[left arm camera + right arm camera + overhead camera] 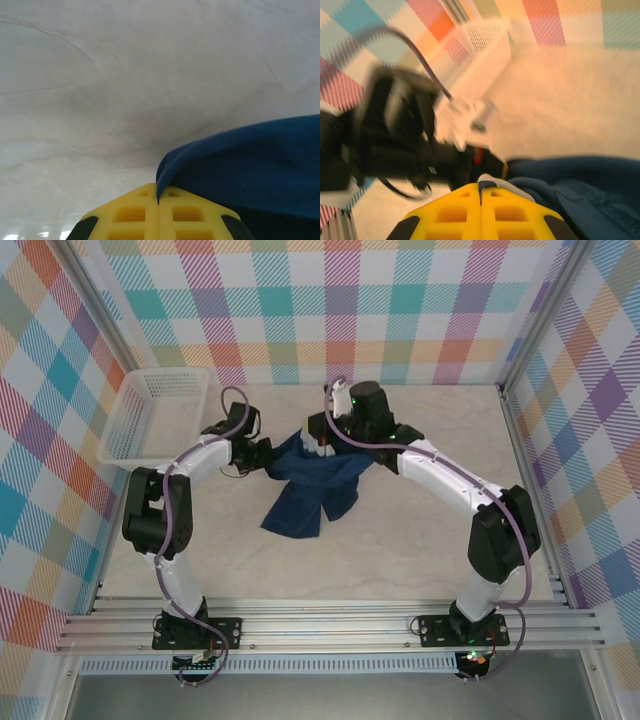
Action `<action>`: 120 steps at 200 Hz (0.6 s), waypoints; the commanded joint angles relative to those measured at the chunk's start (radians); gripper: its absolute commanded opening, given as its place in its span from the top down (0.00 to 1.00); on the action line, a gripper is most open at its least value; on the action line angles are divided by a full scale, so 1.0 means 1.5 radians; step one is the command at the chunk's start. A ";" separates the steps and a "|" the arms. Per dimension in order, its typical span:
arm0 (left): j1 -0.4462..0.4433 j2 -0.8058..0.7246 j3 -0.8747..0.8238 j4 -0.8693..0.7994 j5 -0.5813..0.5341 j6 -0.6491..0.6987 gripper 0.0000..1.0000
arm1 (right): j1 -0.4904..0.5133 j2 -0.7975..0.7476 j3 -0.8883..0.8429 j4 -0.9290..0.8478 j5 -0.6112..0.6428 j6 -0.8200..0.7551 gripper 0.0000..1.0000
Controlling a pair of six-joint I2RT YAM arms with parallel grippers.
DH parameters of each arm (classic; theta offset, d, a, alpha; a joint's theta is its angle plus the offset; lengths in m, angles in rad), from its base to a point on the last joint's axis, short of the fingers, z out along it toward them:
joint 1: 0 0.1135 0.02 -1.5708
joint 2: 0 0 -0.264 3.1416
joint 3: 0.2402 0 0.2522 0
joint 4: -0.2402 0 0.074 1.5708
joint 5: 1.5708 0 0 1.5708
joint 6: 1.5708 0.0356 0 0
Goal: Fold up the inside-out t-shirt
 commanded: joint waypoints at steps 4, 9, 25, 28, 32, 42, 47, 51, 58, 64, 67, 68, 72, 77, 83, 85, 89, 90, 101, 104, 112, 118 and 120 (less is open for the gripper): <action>0.002 -0.072 -0.050 0.094 0.044 -0.025 1.00 | -0.012 -0.039 0.040 0.099 -0.007 0.027 1.00; 0.002 -0.080 -0.061 0.106 0.052 -0.029 1.00 | -0.014 -0.039 0.041 0.109 -0.005 0.033 1.00; -0.004 -0.101 -0.093 0.146 0.078 -0.033 1.00 | -0.026 -0.035 0.052 0.140 -0.015 0.059 1.00; -0.005 -0.102 -0.099 0.149 0.080 -0.033 1.00 | -0.028 -0.034 0.057 0.144 -0.016 0.064 1.00; -0.008 -0.108 -0.107 0.154 0.080 -0.031 1.00 | -0.030 -0.032 0.061 0.150 -0.019 0.071 1.00; -0.016 -0.118 -0.134 0.174 0.078 -0.026 1.00 | -0.035 -0.028 0.072 0.173 -0.025 0.082 1.00; -0.021 -0.122 -0.150 0.190 0.075 -0.024 1.00 | -0.036 -0.025 0.079 0.183 -0.029 0.084 1.00; -0.025 -0.125 -0.165 0.203 0.074 -0.022 1.00 | -0.037 -0.022 0.087 0.190 -0.031 0.085 1.00; -0.031 -0.128 -0.189 0.225 0.068 -0.016 1.00 | -0.038 -0.017 0.101 0.194 -0.040 0.086 1.00; -0.035 -0.126 -0.204 0.233 0.054 -0.011 1.00 | -0.040 -0.013 0.112 0.200 -0.056 0.086 1.00; -0.036 -0.124 -0.208 0.233 0.045 -0.010 1.00 | -0.041 -0.011 0.117 0.202 -0.065 0.087 1.00; -0.036 -0.123 -0.210 0.232 0.041 -0.009 1.00 | -0.042 -0.011 0.118 0.204 -0.067 0.088 1.00; -0.035 -0.119 -0.213 0.225 0.023 -0.008 1.00 | -0.045 -0.011 0.121 0.210 -0.081 0.089 1.00; -0.035 -0.113 -0.213 0.206 -0.012 -0.009 1.00 | -0.049 -0.010 0.123 0.223 -0.099 0.092 1.00; -0.036 -0.103 -0.208 0.173 -0.060 -0.009 1.00 | -0.053 -0.013 0.124 0.236 -0.121 0.094 1.00; -0.036 -0.099 -0.205 0.164 -0.078 -0.008 1.00 | -0.055 -0.013 0.124 0.241 -0.129 0.094 1.00; -0.035 -0.093 -0.201 0.144 -0.104 -0.008 1.00 | -0.058 -0.016 0.124 0.246 -0.140 0.094 1.00; -0.035 -0.092 -0.201 0.141 -0.110 -0.007 1.00 | -0.059 -0.017 0.124 0.247 -0.143 0.094 1.00; -0.036 -0.087 -0.201 0.124 -0.152 -0.006 1.00 | -0.066 -0.030 0.113 0.254 -0.157 0.087 1.00; -0.036 -0.090 -0.206 0.126 -0.154 -0.007 1.00 | -0.067 -0.035 0.108 0.255 -0.157 0.083 1.00; -0.035 -0.106 -0.225 0.146 -0.145 -0.015 0.96 | -0.070 -0.048 0.092 0.259 -0.157 0.069 1.00; -0.035 -0.125 -0.244 0.170 -0.127 -0.022 0.90 | -0.073 -0.055 0.079 0.264 -0.163 0.062 1.00; -0.035 -0.133 -0.253 0.178 -0.120 -0.026 0.88 | -0.074 -0.058 0.076 0.266 -0.166 0.060 1.00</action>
